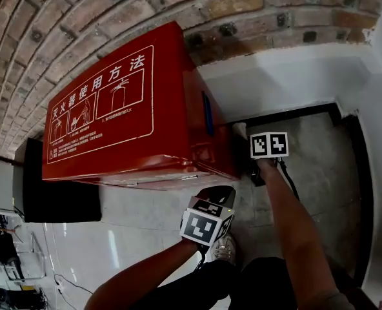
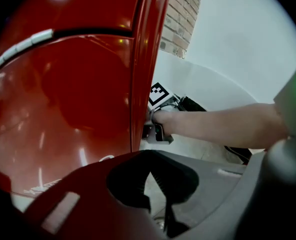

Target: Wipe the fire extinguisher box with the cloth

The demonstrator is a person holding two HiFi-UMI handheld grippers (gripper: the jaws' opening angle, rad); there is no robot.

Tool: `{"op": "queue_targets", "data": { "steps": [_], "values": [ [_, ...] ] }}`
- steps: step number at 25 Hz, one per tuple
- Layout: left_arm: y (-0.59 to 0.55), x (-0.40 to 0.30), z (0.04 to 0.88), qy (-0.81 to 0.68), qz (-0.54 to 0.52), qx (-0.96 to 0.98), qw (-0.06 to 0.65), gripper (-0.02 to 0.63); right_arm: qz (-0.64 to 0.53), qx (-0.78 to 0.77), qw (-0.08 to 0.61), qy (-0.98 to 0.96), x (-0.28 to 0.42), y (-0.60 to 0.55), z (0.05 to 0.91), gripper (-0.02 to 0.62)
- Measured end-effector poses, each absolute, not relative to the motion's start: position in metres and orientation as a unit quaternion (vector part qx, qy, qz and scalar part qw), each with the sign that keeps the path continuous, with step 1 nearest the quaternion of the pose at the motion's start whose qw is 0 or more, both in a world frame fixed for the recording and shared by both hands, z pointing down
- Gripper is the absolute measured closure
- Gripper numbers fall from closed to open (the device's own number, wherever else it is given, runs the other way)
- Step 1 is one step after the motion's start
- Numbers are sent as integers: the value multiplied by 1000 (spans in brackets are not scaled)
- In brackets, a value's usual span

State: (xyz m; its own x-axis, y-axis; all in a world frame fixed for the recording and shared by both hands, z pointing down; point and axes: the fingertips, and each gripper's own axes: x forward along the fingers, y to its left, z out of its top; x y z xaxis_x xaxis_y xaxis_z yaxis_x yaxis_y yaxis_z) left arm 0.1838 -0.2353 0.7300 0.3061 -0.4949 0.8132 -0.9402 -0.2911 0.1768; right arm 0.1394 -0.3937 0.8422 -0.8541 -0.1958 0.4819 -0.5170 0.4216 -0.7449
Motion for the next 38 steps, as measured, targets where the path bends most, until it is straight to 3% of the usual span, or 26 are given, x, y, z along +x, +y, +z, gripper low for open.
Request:
{"op": "queue_targets", "data": {
  "steps": [5,14,24,30,38],
  "values": [
    [-225,189,722,-484,333,736,335,606,510,131,64,-848,142,-391,766,515],
    [-214,219,683,-480,341,751,300,606,448,29,-39,-892,149,-381,575,515],
    [-215,222,625,-487,344,762,253,606,327,3,-37,-944,149,-361,422,514],
    [-218,215,626,-491,334,762,258,606,310,86,-11,-947,194,-374,459,514],
    [-206,205,692,-485,341,748,299,606,446,219,84,-864,245,-370,696,512]
  ]
}}
